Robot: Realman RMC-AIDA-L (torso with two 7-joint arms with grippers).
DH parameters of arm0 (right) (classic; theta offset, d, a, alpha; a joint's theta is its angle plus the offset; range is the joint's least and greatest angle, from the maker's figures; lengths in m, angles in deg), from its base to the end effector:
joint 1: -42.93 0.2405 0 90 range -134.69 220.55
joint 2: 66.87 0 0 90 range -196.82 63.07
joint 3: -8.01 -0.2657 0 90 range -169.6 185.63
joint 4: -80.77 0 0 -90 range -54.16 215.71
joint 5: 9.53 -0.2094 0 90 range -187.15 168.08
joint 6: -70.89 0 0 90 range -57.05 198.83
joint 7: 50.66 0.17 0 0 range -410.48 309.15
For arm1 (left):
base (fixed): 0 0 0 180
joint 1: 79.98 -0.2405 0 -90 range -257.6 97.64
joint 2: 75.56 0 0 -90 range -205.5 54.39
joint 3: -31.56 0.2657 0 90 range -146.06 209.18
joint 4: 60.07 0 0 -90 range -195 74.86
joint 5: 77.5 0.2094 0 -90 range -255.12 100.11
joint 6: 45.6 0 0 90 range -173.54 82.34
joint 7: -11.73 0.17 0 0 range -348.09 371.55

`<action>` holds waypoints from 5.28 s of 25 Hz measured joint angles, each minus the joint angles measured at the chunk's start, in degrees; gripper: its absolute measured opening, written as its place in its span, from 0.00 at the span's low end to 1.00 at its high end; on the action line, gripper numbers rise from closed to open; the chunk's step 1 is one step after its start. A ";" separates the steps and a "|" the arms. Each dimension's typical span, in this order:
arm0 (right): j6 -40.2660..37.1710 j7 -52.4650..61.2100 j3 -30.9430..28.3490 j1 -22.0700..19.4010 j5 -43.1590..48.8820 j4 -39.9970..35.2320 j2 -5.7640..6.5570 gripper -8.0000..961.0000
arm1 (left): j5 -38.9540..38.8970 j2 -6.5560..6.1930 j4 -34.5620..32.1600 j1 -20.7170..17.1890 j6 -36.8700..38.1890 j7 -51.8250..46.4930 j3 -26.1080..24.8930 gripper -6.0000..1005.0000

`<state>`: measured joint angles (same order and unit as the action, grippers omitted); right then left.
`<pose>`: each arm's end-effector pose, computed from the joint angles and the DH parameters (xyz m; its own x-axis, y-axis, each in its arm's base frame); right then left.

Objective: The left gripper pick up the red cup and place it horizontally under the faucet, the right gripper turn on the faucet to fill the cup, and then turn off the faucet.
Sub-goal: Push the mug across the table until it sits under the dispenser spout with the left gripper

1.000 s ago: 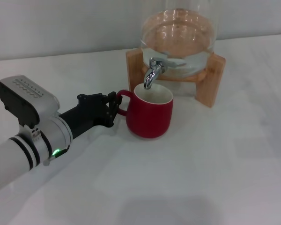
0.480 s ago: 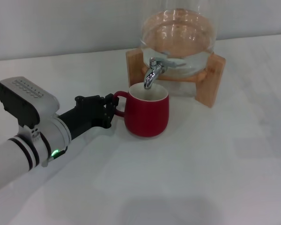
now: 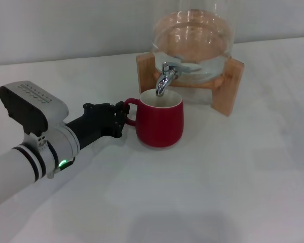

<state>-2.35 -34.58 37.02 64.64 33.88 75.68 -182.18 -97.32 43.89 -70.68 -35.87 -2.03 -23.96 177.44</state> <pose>0.3964 0.3366 0.0836 0.7415 0.1444 -0.6552 -0.6703 0.1164 -0.7329 -0.2270 0.3984 -0.1437 0.8364 0.2448 0.4905 0.4909 -0.7326 -0.4715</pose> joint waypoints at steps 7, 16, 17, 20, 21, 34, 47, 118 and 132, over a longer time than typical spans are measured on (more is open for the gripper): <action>-0.01 0.00 0.00 0.20 0.00 0.00 0.00 0.91 | 0.03 -0.09 -0.01 0.01 0.00 0.02 -0.04 0.10; -0.06 0.00 0.00 0.50 0.00 0.00 0.00 0.91 | 0.04 -0.10 -0.13 0.01 0.14 0.45 -0.05 0.11; -0.06 0.00 0.00 0.51 0.00 0.00 0.00 0.91 | 0.04 -0.10 -0.15 0.01 0.20 0.47 -0.07 0.11; -0.07 0.00 0.00 0.52 0.00 0.00 0.00 0.91 | 0.04 -0.09 -0.15 0.01 0.28 0.52 -0.09 0.12; -0.06 0.00 0.00 0.52 0.00 0.00 0.00 0.91 | 0.04 -0.09 -0.15 0.01 0.31 0.52 -0.07 0.12; 0.14 0.05 0.00 1.11 0.00 -0.09 0.00 0.91 | 0.05 -0.09 -0.11 0.03 0.64 0.74 -0.19 0.19; 0.11 0.00 0.00 1.23 0.00 -0.06 0.00 0.91 | 0.04 -0.20 -0.11 0.81 0.60 0.79 -0.06 0.19; 0.30 0.09 0.62 1.06 0.00 0.00 -0.09 0.91 | 0.00 -0.20 -0.18 -2.76 0.05 1.45 -4.38 0.75; 0.32 0.09 0.62 1.05 0.00 0.00 -0.09 0.91 | 0.15 -0.19 -5.09 -10.00 0.62 13.34 -15.51 0.77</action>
<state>-2.04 -34.49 37.63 65.69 33.88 75.68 -182.27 -97.17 43.70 -75.77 -45.87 -1.41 -10.62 161.93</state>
